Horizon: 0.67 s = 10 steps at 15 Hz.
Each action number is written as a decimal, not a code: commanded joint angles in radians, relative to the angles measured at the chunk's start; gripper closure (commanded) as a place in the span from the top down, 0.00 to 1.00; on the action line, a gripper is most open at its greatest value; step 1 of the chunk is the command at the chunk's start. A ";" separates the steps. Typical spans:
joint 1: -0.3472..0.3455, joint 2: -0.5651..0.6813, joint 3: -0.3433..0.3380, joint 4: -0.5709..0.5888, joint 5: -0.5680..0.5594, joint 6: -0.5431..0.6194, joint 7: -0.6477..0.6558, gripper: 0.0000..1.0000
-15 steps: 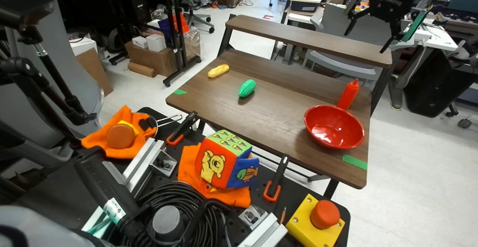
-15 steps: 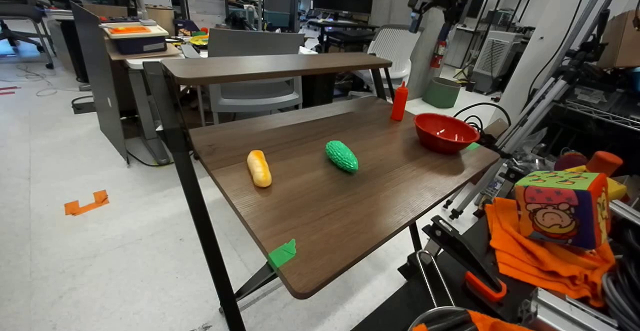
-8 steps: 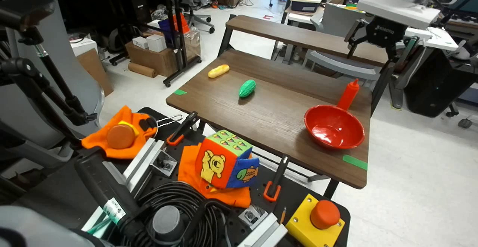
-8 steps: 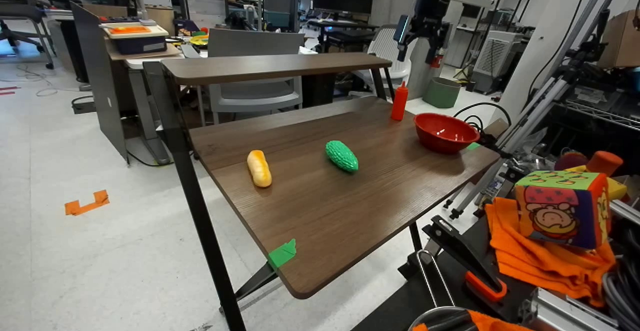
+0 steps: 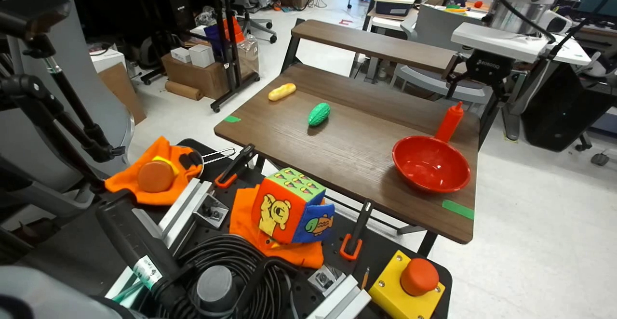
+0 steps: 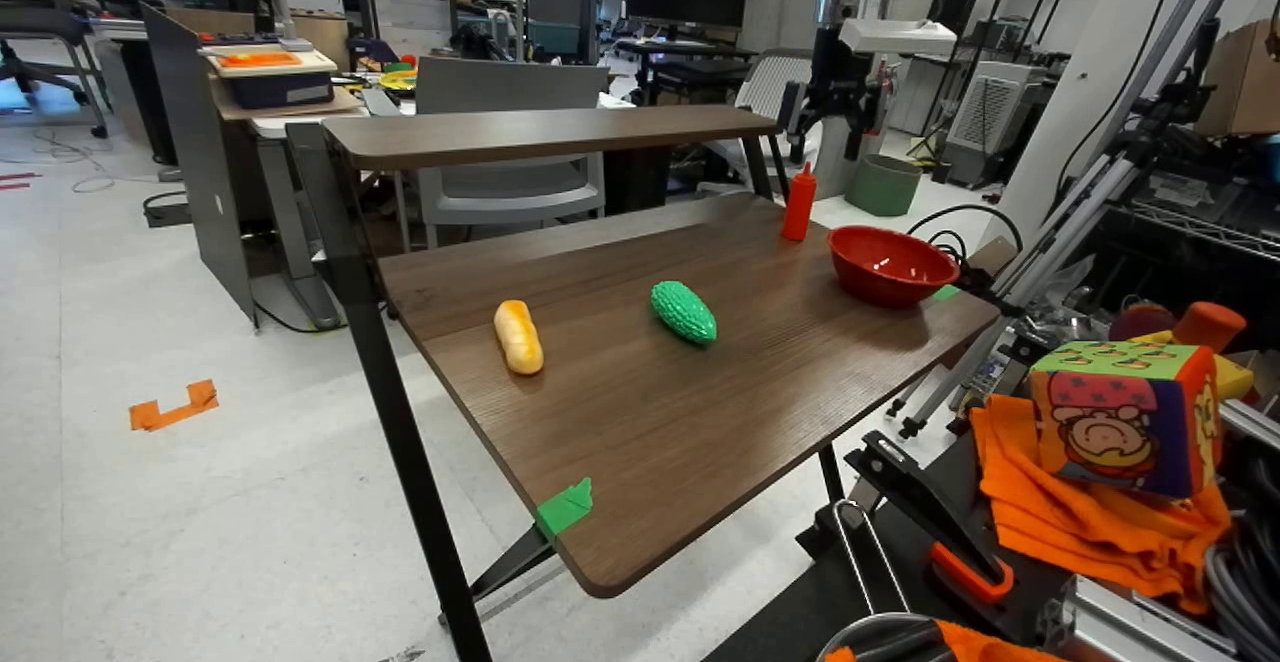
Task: Pick up the sauce bottle from the table and put it in the orange bowl.
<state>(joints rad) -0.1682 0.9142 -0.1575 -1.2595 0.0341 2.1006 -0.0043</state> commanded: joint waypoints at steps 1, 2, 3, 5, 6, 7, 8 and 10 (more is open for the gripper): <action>-0.003 0.084 0.001 0.120 -0.038 -0.076 0.042 1.00; -0.001 0.100 0.000 0.138 -0.041 -0.090 0.050 1.00; 0.000 0.115 0.001 0.156 -0.042 -0.100 0.056 1.00; 0.002 0.142 0.000 0.188 -0.044 -0.121 0.068 1.00; 0.003 0.155 0.000 0.203 -0.045 -0.127 0.072 1.00; 0.003 0.165 0.001 0.214 -0.045 -0.129 0.073 0.97; 0.003 0.176 0.002 0.225 -0.046 -0.130 0.073 0.74; 0.007 0.195 0.000 0.243 -0.051 -0.126 0.074 0.69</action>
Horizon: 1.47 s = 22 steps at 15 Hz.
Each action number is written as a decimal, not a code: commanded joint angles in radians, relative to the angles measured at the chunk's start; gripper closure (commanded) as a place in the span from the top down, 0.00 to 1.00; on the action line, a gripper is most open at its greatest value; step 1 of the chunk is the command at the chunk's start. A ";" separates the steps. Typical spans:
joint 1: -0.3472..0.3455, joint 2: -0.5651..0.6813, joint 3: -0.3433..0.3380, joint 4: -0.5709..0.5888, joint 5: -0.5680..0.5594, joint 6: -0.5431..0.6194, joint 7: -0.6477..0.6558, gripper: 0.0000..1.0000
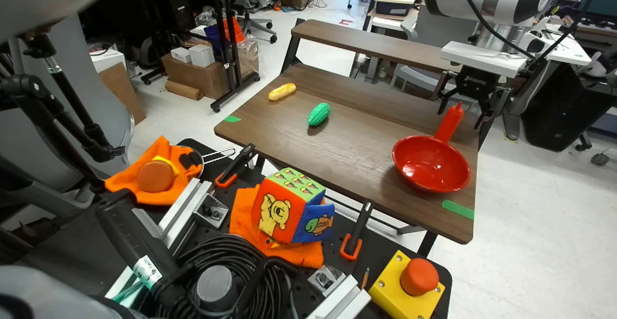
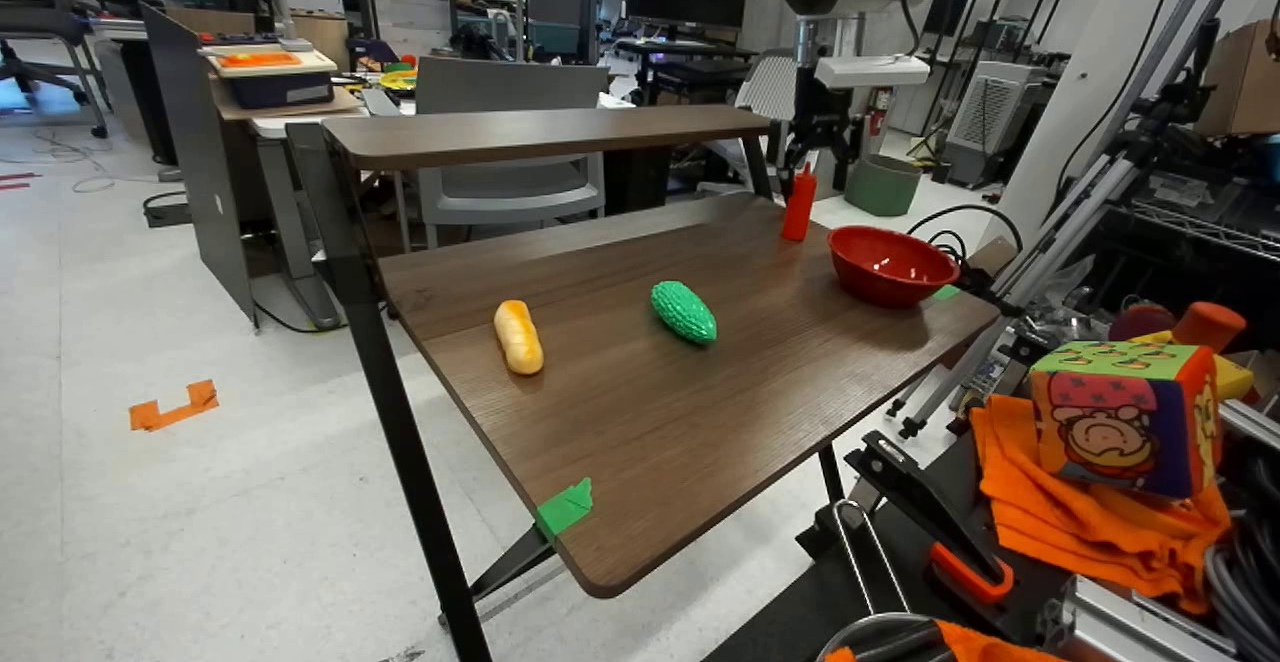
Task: Pick up the sauce bottle from the table and put it in the orange bowl.
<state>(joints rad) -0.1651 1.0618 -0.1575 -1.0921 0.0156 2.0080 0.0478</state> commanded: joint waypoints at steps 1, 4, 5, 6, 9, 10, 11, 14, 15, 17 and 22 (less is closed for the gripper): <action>0.005 0.054 0.000 0.083 -0.035 -0.029 0.023 0.61; 0.010 0.069 0.000 0.102 -0.046 -0.032 0.021 0.36; 0.012 0.072 0.000 0.108 -0.049 -0.034 0.022 0.30; 0.012 0.067 0.001 0.106 -0.053 -0.043 0.015 0.21; 0.003 0.012 0.015 0.069 -0.046 -0.055 -0.018 0.12; 0.005 -0.035 0.013 0.025 -0.025 -0.046 -0.049 0.12; -0.002 -0.077 0.021 -0.012 -0.018 -0.040 -0.082 0.12; -0.010 -0.219 0.022 -0.166 -0.025 0.002 -0.194 0.12; -0.014 -0.260 0.021 -0.209 -0.028 0.002 -0.237 0.12; -0.043 -0.330 0.041 -0.295 -0.058 0.010 -0.320 0.12; -0.053 -0.468 0.043 -0.546 -0.086 0.060 -0.442 0.12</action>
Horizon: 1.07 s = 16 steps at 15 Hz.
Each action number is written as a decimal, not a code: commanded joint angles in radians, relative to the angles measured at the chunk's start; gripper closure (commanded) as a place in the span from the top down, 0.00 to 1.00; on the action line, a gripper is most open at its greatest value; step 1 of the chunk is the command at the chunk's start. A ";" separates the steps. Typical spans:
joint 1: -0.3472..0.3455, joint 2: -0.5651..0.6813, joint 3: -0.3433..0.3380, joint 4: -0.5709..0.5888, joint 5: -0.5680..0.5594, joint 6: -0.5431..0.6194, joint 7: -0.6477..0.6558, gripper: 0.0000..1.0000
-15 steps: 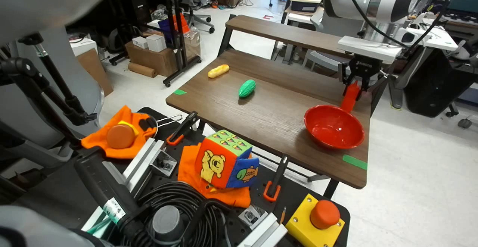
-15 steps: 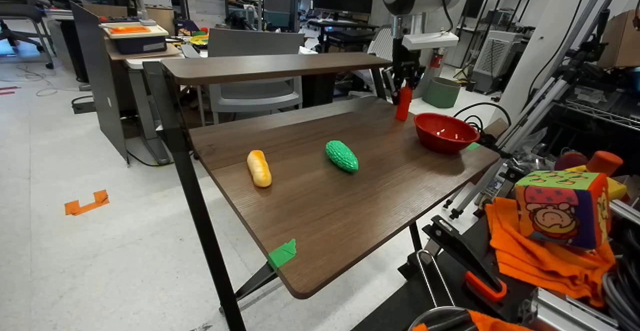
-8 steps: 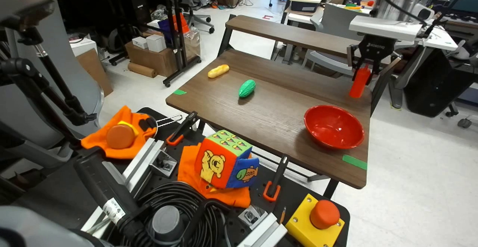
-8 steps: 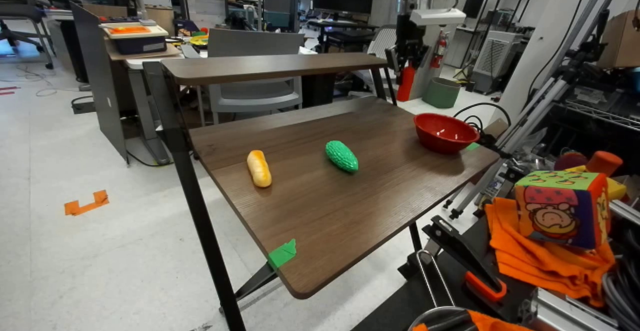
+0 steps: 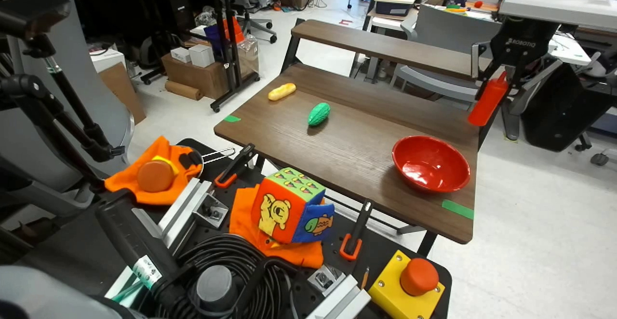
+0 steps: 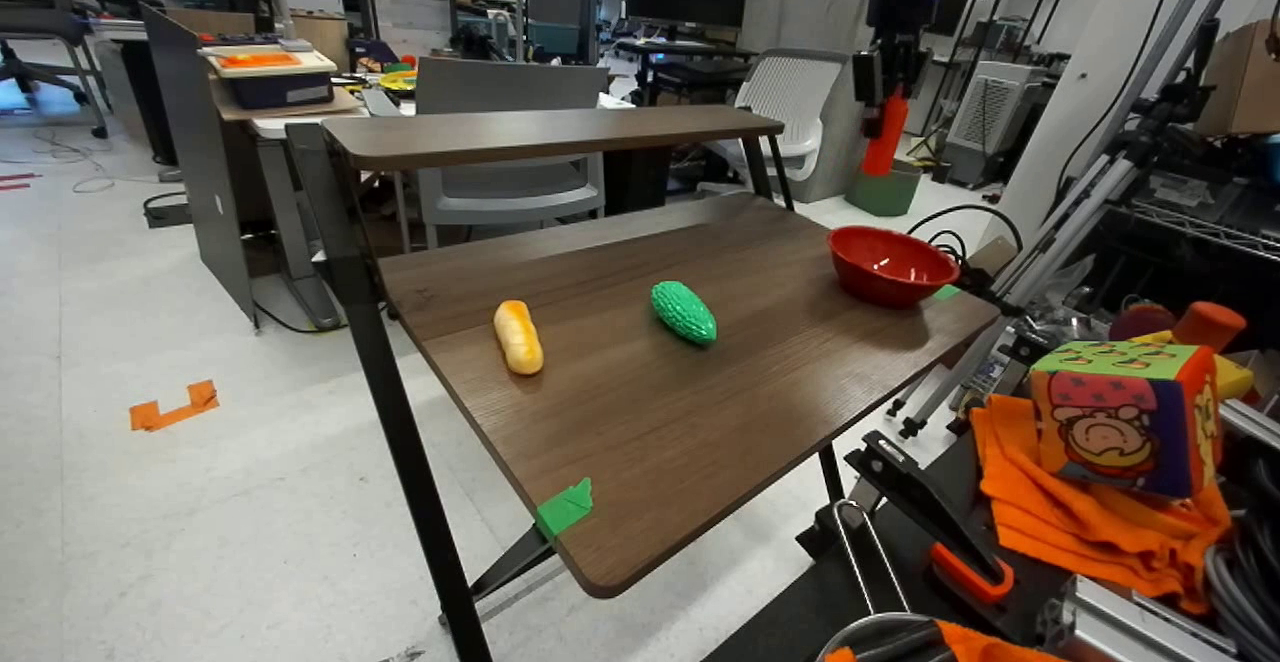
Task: Pick up the sauce bottle from the table and put it in the orange bowl.
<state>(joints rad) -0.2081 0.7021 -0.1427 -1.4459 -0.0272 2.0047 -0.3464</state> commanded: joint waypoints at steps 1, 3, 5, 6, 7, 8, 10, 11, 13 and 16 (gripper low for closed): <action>-0.006 -0.132 0.030 -0.244 -0.048 0.081 -0.054 0.12; -0.002 -0.153 0.045 -0.319 -0.047 0.122 -0.057 0.12; 0.004 -0.164 0.058 -0.380 -0.042 0.169 -0.048 0.12; 0.006 -0.164 0.065 -0.403 -0.040 0.195 -0.042 0.12; 0.010 -0.157 0.069 -0.417 -0.038 0.221 -0.033 0.12; 0.014 -0.151 0.072 -0.429 -0.038 0.248 -0.023 0.12; 0.029 -0.129 0.069 -0.438 -0.049 0.292 0.012 0.12; 0.037 -0.120 0.064 -0.442 -0.054 0.310 0.033 0.12; 0.050 -0.108 0.058 -0.449 -0.064 0.337 0.066 0.12; 0.067 -0.095 0.045 -0.458 -0.095 0.364 0.111 0.12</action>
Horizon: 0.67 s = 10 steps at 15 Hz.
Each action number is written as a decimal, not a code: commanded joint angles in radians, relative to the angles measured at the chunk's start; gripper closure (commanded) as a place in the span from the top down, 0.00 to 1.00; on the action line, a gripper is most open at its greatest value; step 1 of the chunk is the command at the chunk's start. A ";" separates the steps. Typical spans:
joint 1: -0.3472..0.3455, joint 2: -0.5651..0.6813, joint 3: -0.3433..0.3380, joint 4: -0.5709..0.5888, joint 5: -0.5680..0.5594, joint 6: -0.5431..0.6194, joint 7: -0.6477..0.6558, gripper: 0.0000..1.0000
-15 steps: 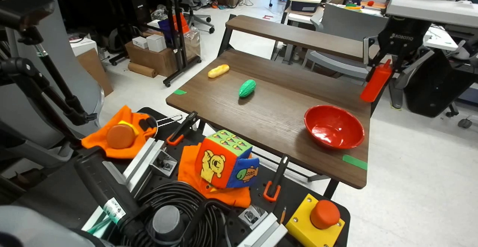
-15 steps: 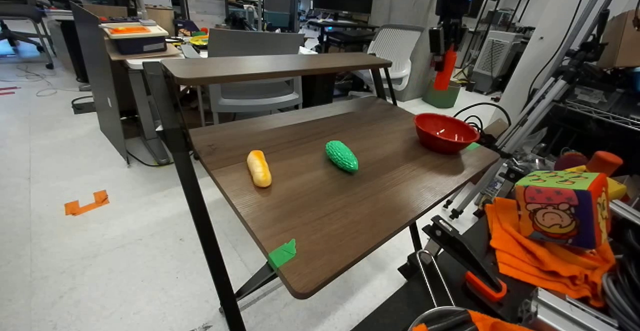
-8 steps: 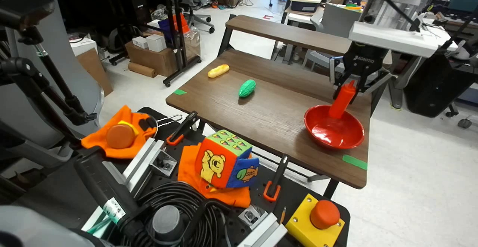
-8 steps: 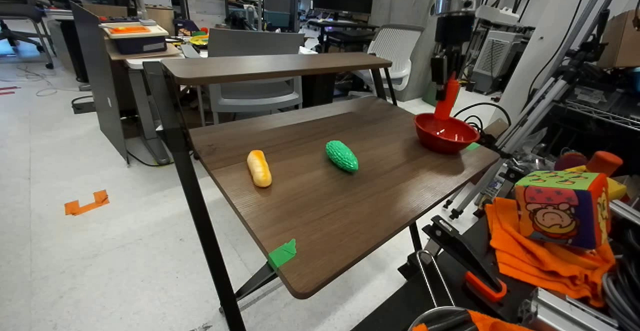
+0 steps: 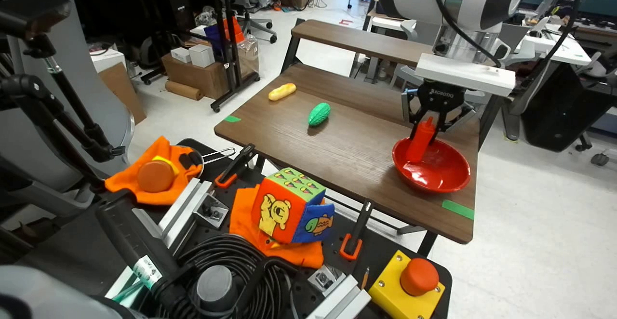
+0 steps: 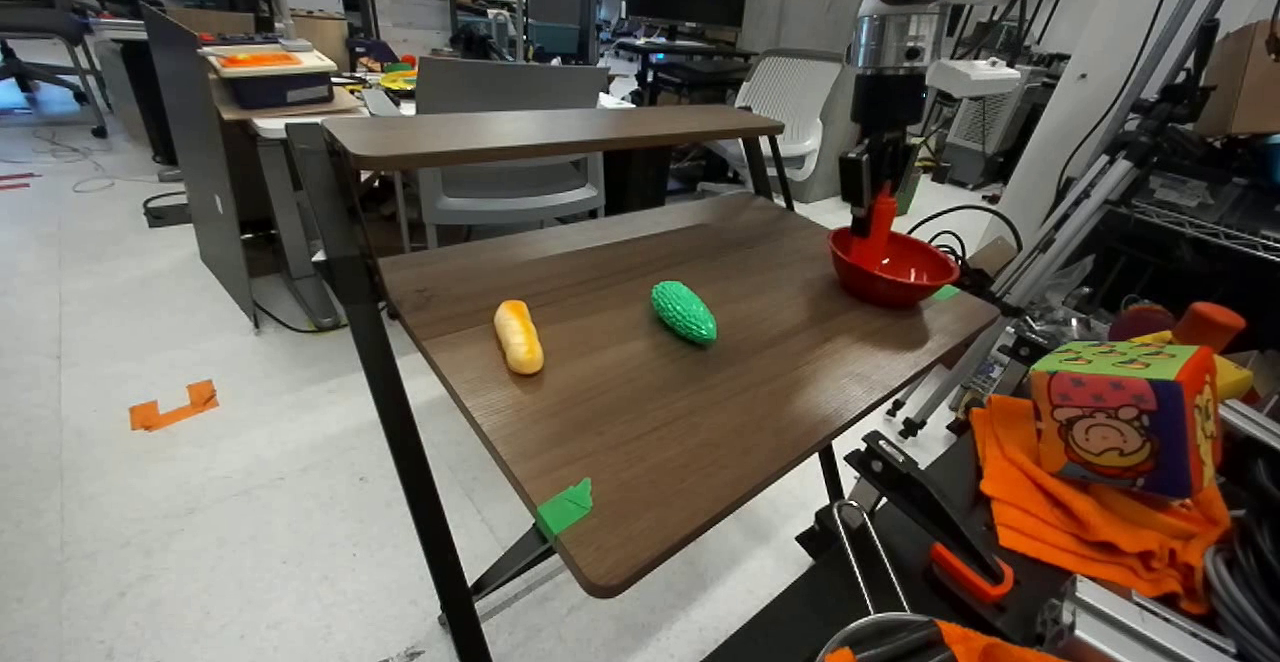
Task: Pick up the sauce bottle from the table and put it in the orange bowl.
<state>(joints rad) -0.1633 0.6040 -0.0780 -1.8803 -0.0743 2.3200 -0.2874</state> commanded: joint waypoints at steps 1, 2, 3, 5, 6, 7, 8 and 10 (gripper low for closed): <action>0.027 0.008 -0.025 -0.025 -0.062 0.054 0.068 0.12; 0.029 0.012 -0.030 -0.026 -0.072 0.067 0.080 0.12; 0.030 0.017 -0.035 -0.024 -0.081 0.072 0.091 0.12; 0.031 0.024 -0.045 -0.020 -0.099 0.076 0.111 0.12; 0.029 0.027 -0.049 -0.019 -0.103 0.074 0.117 0.12; 0.025 0.031 -0.051 -0.018 -0.106 0.075 0.118 0.12; 0.023 0.033 -0.053 -0.018 -0.108 0.079 0.122 0.12; 0.016 0.040 -0.052 -0.015 -0.099 0.078 0.118 0.12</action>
<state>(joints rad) -0.1471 0.6358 -0.1220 -1.8897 -0.1540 2.3656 -0.1874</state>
